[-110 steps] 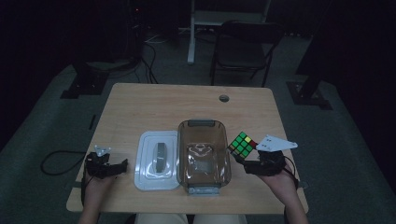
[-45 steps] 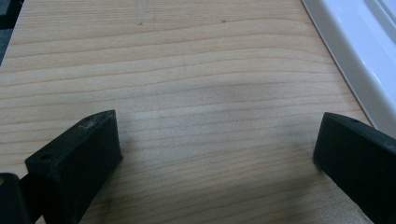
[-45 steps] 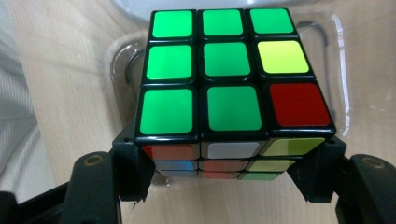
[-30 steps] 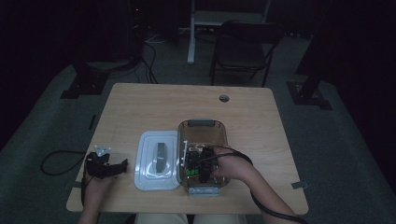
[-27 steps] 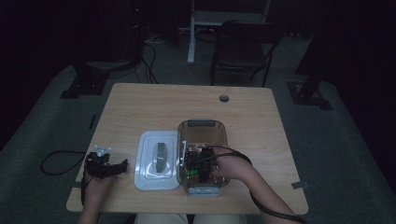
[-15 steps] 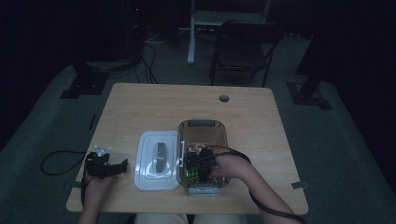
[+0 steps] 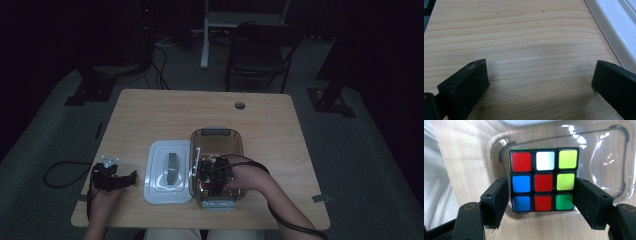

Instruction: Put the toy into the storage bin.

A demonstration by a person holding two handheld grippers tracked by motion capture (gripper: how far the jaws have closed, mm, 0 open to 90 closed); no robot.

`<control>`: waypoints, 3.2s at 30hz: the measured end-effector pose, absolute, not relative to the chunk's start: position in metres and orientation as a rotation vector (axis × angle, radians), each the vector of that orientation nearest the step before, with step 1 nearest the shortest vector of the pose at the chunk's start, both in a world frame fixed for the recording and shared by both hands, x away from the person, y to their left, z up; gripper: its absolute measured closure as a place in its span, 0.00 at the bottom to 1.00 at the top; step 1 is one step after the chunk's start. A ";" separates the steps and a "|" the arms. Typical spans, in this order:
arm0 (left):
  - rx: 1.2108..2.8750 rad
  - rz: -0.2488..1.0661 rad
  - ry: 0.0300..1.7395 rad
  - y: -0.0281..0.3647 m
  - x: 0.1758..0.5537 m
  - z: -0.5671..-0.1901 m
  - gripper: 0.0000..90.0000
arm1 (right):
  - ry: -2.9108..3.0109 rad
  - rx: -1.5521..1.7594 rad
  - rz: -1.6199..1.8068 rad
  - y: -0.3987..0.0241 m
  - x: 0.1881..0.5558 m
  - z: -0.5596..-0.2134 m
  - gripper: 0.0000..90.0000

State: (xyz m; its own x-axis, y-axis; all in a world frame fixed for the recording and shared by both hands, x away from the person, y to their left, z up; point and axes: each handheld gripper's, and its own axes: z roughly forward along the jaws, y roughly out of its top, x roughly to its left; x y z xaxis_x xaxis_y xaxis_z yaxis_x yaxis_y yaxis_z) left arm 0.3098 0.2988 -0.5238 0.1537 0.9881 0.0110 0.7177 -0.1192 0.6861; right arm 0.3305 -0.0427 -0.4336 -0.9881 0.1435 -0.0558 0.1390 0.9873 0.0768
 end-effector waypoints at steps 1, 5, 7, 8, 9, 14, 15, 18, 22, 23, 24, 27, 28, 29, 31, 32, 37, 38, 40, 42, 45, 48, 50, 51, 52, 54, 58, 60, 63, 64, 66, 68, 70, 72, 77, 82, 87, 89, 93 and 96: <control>1.899 0.655 1.619 0.299 0.310 -0.524 0.02 | 3.068 0.219 0.131 -0.044 0.331 -0.432 0.33; 1.900 0.654 1.620 0.299 0.310 -0.524 0.02 | 3.068 0.263 0.245 -0.049 0.331 -0.423 0.31; 1.903 0.654 1.619 0.299 0.310 -0.524 0.02 | 3.064 0.277 0.294 -0.053 0.330 -0.419 0.30; 1.903 0.654 1.619 0.299 0.310 -0.524 0.02 | 3.059 0.296 0.317 -0.055 0.330 -0.417 0.30; 1.903 0.654 1.619 0.299 0.310 -0.524 0.02 | 3.056 0.305 0.339 -0.057 0.331 -0.416 0.30; 1.903 0.653 1.619 0.299 0.310 -0.524 0.02 | 3.022 0.365 0.427 -0.068 0.333 -0.412 0.27; 1.903 0.653 1.619 0.299 0.310 -0.524 0.02 | 3.011 0.379 0.455 -0.070 0.333 -0.411 0.26; 1.903 0.653 1.620 0.299 0.310 -0.524 0.02 | 2.995 0.414 0.531 -0.077 0.333 -0.409 0.25; 1.900 0.654 1.620 0.299 0.310 -0.524 0.02 | 2.944 0.454 0.604 -0.084 0.332 -0.407 0.21; 1.903 0.653 1.619 0.299 0.310 -0.524 0.02 | 2.933 0.459 0.637 -0.086 0.331 -0.406 0.20; 1.902 0.653 1.620 0.299 0.310 -0.524 0.02 | 2.923 0.469 0.667 -0.089 0.331 -0.405 0.19; 1.900 0.653 1.620 0.299 0.310 -0.524 0.02 | 2.881 0.514 0.740 -0.096 0.331 -0.403 0.14; 1.900 0.653 1.620 0.299 0.310 -0.524 0.02 | 2.861 0.530 0.768 -0.098 0.331 -0.403 0.14; 1.900 0.654 1.620 0.299 0.310 -0.524 0.02 | 2.840 0.550 0.805 -0.101 0.331 -0.402 0.14; 1.900 0.654 1.620 0.299 0.310 -0.524 0.02 | 2.802 0.575 0.883 -0.107 0.331 -0.400 0.13; 1.900 0.654 1.620 0.299 0.310 -0.524 0.02 | 2.781 0.591 0.923 -0.110 0.330 -0.399 0.13; 1.903 0.654 1.619 0.299 0.310 -0.524 0.02 | 2.647 0.644 1.085 -0.124 0.328 -0.393 0.13; 1.902 0.654 1.619 0.299 0.310 -0.524 0.02 | 2.629 0.659 1.114 -0.127 0.328 -0.392 0.13; 1.900 0.654 1.620 0.299 0.310 -0.524 0.02 | 2.592 0.689 1.162 -0.133 0.328 -0.390 0.12; 1.900 0.654 1.620 0.299 0.310 -0.524 0.02 | 2.565 0.714 1.209 -0.140 0.329 -0.390 0.12; 1.903 0.654 1.619 0.299 0.310 -0.524 0.02 | 2.497 0.775 1.249 -0.149 0.331 -0.390 0.12; 1.900 0.654 1.619 0.299 0.310 -0.524 0.02 | 2.435 0.831 1.276 -0.157 0.331 -0.393 0.12; 1.896 0.657 1.618 0.299 0.310 -0.524 0.02 | 2.401 0.860 1.278 -0.162 0.330 -0.396 0.12; 1.896 0.657 1.618 0.299 0.310 -0.524 0.02 | 2.401 0.860 1.278 -0.162 0.330 -0.396 0.12; 1.898 0.655 1.620 0.299 0.310 -0.524 0.02 | 2.372 0.875 1.285 -0.165 0.330 -0.398 0.12; 1.895 0.656 1.620 0.299 0.310 -0.524 0.02 | 2.335 0.914 1.300 -0.174 0.330 -0.400 0.12; 1.899 0.656 1.619 0.299 0.310 -0.524 0.02 | 2.294 0.944 1.312 -0.183 0.329 -0.402 0.12; 1.901 0.655 1.619 0.299 0.310 -0.524 0.02 | 2.256 0.985 1.318 -0.193 0.327 -0.406 0.12; 1.902 0.654 1.619 0.299 0.310 -0.524 0.02 | 2.224 1.013 1.322 -0.203 0.325 -0.409 0.12; 1.902 0.654 1.619 0.299 0.310 -0.524 0.02 | 2.216 1.028 1.330 -0.207 0.325 -0.410 0.12; 1.902 0.654 1.620 0.299 0.310 -0.524 0.02 | 2.188 1.054 1.332 -0.213 0.323 -0.413 0.12; 1.902 0.654 1.619 0.299 0.310 -0.524 0.02 | 2.165 1.084 1.332 -0.220 0.322 -0.417 0.12; 1.902 0.654 1.619 0.299 0.310 -0.524 0.02 | 2.139 1.108 1.323 -0.226 0.320 -0.421 0.12; 1.900 0.655 1.620 0.299 0.310 -0.524 0.02 | 2.122 1.122 1.302 -0.232 0.318 -0.427 0.12; 1.902 0.654 1.619 0.299 0.310 -0.524 0.02 | 2.086 1.151 1.253 -0.245 0.314 -0.443 0.12; 1.900 0.654 1.620 0.299 0.310 -0.524 0.02 | 2.062 1.203 1.234 -0.255 0.312 -0.459 0.12; 1.899 0.654 1.620 0.299 0.310 -0.524 0.02 | 2.036 1.236 1.215 -0.259 0.309 -0.475 0.12; 1.900 0.654 1.620 0.299 0.310 -0.524 0.02 | 2.020 1.264 1.212 -0.261 0.306 -0.484 0.12; 1.900 0.655 1.620 0.299 0.310 -0.524 0.02 | 2.034 1.307 1.172 -0.264 0.307 -0.500 0.12; 1.900 0.654 1.620 0.299 0.310 -0.524 0.02 | 2.048 1.329 1.114 -0.266 0.309 -0.510 0.12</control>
